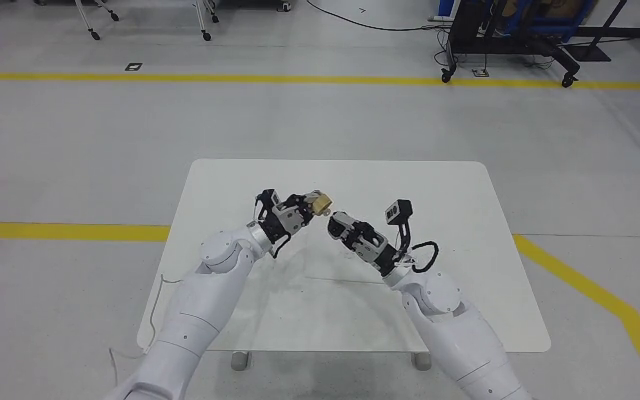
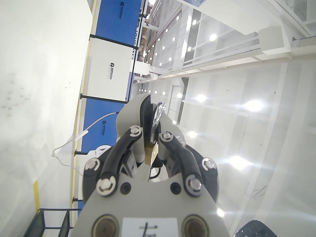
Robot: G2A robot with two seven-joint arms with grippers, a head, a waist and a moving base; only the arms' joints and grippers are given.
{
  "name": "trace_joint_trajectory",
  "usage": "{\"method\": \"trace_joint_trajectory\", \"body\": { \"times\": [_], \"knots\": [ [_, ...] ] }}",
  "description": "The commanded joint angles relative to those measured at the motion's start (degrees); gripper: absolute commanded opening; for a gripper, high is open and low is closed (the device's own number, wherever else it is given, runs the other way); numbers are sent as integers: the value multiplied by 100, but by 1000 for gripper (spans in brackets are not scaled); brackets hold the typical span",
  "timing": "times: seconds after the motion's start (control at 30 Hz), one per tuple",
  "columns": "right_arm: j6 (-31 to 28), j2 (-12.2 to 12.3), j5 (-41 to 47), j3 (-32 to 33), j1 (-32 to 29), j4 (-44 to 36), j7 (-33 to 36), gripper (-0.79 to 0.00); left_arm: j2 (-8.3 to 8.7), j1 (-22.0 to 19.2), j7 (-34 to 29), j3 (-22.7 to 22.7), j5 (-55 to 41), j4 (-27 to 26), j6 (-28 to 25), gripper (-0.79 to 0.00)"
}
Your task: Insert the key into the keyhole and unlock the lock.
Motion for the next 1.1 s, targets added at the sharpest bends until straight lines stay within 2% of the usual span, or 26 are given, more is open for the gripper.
{"method": "trace_joint_trajectory", "body": {
  "times": [0.0,0.1,0.2,0.53,0.63,0.7,0.73,0.9,1.07],
  "knots": [
    [70,-5,180,3,20,59,71,-656,2,6,-35,5,35,-27,-45,-785],
    [205,-17,373,-5,82,183,113,-646,19,-16,-116,26,252,-41,-132,-785],
    [322,-27,547,-11,143,257,188,-573,22,-12,-139,37,315,-53,-177,-785],
    [499,-46,701,-70,206,342,325,-582,28,-22,-196,47,405,-61,-260,-785],
    [571,-56,846,-87,224,395,397,-625,33,-36,-180,55,513,-61,-327,-785],
    [617,-62,944,-92,236,429,432,-680,35,-43,-202,58,544,-64,-370,-785],
    [642,-65,992,-90,244,448,451,-782,35,-43,-207,62,555,-56,-375,-785],
    [820,-81,1432,-73,257,514,650,-785,37,-69,-266,74,611,-49,-448,-785],
    [1498,-126,2660,-49,300,743,1178,-785,43,-105,-384,129,845,-72,-719,-785]
  ]
}}
